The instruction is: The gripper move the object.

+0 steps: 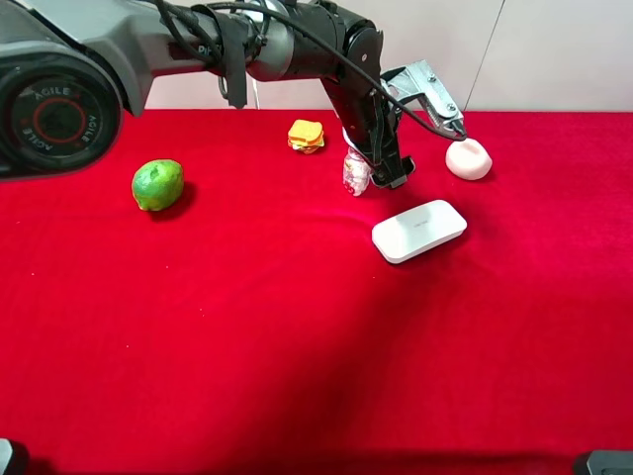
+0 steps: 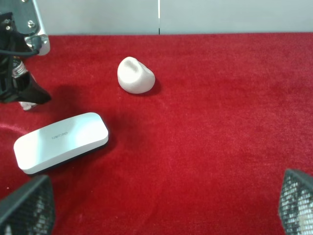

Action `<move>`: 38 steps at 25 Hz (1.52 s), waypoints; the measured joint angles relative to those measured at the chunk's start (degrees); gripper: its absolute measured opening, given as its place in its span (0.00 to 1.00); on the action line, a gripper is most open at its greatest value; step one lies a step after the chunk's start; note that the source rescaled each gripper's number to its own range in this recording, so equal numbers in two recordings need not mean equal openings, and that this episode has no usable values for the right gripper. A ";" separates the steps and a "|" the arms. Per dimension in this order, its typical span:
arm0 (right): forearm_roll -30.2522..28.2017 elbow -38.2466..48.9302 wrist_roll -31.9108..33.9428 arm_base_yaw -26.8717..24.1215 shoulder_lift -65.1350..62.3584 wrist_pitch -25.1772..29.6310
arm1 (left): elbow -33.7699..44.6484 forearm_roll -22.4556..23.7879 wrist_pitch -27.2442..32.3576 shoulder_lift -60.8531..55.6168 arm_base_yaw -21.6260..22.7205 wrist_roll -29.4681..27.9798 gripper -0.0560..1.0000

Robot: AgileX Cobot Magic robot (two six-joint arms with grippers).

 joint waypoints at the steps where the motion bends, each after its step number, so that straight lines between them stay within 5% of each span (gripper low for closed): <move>1: 0.00 0.00 0.00 0.00 0.00 0.00 | 0.00 0.00 0.00 0.00 0.00 0.00 0.96; 13: 0.00 0.00 0.00 0.00 0.00 -0.06 | 0.00 0.00 1.89 -0.93 0.00 0.00 1.00; 35: 0.00 0.00 0.00 0.00 0.00 -0.05 | 0.00 -1.52 34.19 -17.28 0.00 -6.14 1.00; 38: 0.00 0.00 0.00 0.00 0.00 -0.05 | 0.00 -1.52 34.24 -19.45 0.00 -7.73 1.00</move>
